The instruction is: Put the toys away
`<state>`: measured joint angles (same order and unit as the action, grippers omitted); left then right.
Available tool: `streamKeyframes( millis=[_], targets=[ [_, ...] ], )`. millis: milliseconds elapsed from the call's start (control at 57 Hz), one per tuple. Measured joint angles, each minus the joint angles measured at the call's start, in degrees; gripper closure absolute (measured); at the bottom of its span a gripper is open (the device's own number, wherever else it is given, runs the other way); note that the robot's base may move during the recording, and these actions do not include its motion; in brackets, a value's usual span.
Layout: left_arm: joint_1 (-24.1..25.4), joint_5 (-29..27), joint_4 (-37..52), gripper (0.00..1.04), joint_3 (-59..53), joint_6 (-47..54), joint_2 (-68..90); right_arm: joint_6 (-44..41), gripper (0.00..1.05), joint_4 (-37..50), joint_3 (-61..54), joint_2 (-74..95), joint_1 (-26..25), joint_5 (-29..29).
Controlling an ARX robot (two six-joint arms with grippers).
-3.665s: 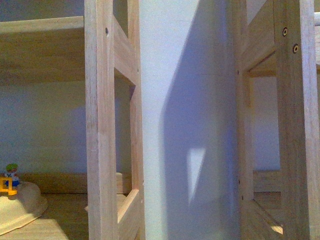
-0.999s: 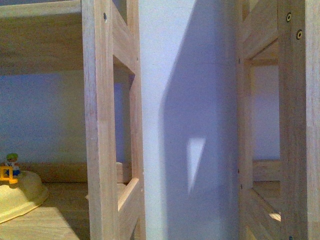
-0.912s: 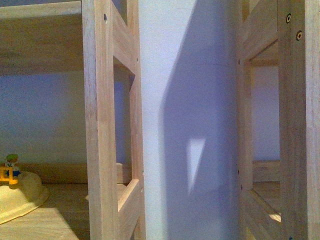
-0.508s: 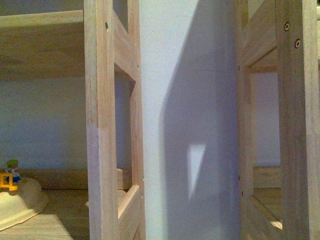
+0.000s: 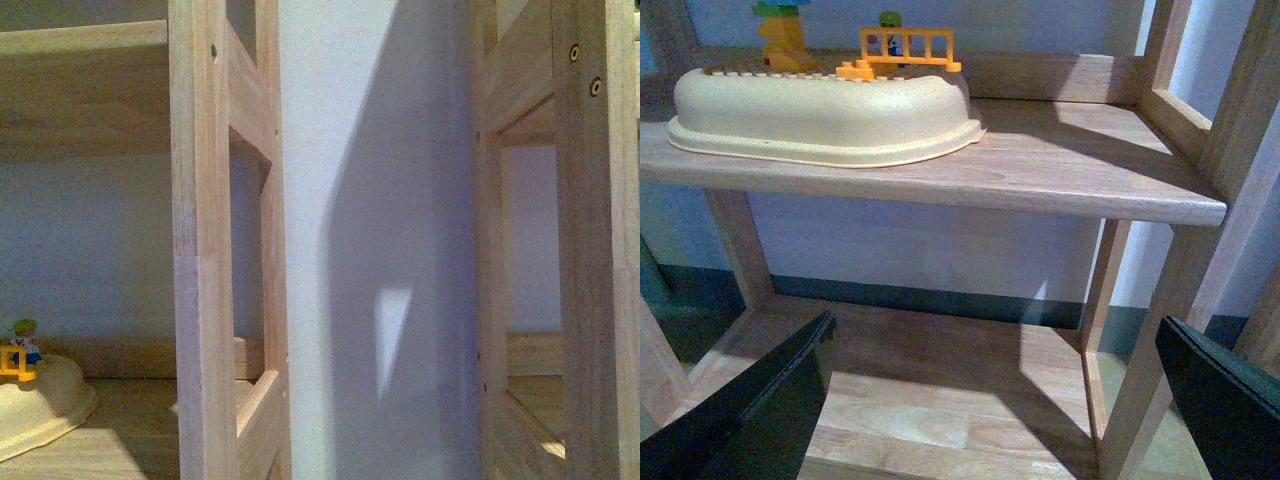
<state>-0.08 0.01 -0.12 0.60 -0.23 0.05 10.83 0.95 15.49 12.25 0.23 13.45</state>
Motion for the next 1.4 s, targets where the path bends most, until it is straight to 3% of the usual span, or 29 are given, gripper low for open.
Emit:
streamKeyframes(
  millis=[105, 158, 210, 614, 1403],
  targets=[
    [0.0, 0.0, 0.0, 0.06, 0.0, 0.0, 0.0, -5.5, 0.21, -4.5, -0.1, -0.6, -0.2, -11.0],
    [0.0, 0.0, 0.0, 0.06, 0.0, 0.0, 0.0, -6.9, 0.28, -4.5, -0.9, -1.1, -0.1, -13.2],
    [0.0, 0.0, 0.0, 0.06, 0.0, 0.0, 0.0, -8.7, 0.4, -4.2, -2.4, -2.2, -0.1, -13.4],
    [0.0, 0.0, 0.0, 0.06, 0.0, 0.0, 0.0, -10.4, 1.02, -2.3, -8.9, -6.4, -0.1, -13.4],
    [0.0, 0.0, 0.0, 0.06, 0.0, 0.0, 0.0, -10.5, 1.01, -1.2, -14.7, -11.7, -0.1, -13.5]
  ],
)
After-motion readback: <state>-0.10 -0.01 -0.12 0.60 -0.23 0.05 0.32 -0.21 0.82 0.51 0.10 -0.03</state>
